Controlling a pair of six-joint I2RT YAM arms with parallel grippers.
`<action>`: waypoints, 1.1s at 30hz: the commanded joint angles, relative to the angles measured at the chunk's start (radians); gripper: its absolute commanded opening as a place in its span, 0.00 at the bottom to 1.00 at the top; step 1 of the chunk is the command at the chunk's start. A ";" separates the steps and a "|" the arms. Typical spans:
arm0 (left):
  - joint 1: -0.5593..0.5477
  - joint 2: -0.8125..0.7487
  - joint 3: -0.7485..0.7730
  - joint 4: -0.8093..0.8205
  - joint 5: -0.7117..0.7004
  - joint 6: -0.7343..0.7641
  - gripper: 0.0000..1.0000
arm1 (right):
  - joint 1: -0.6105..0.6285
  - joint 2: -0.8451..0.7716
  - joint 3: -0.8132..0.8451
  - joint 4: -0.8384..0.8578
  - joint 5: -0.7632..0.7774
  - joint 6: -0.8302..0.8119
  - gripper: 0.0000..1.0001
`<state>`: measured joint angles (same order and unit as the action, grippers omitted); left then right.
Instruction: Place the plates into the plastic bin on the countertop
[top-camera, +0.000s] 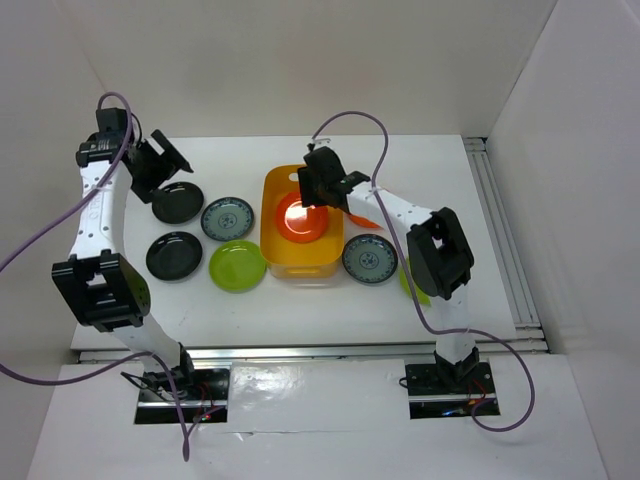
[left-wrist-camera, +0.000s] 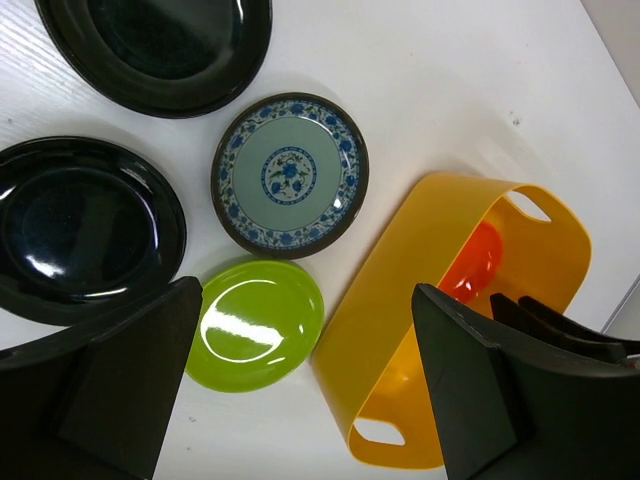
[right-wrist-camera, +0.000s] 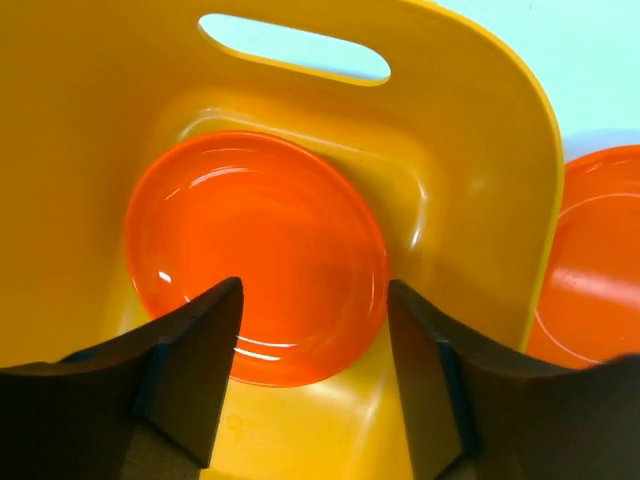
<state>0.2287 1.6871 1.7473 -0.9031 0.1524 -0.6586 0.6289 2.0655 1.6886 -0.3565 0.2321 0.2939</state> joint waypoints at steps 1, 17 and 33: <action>0.015 -0.004 0.017 0.020 -0.019 0.004 1.00 | 0.025 -0.051 0.046 -0.010 0.007 -0.013 0.69; 0.227 0.183 -0.140 0.177 -0.008 -0.032 0.98 | 0.032 -0.312 0.085 0.058 -0.552 -0.104 1.00; 0.250 0.442 -0.117 0.375 0.036 0.005 0.73 | -0.043 -0.545 -0.070 -0.022 -0.619 -0.125 1.00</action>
<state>0.4755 2.1017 1.6146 -0.5812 0.1749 -0.6792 0.6022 1.5455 1.6100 -0.3569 -0.3717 0.1917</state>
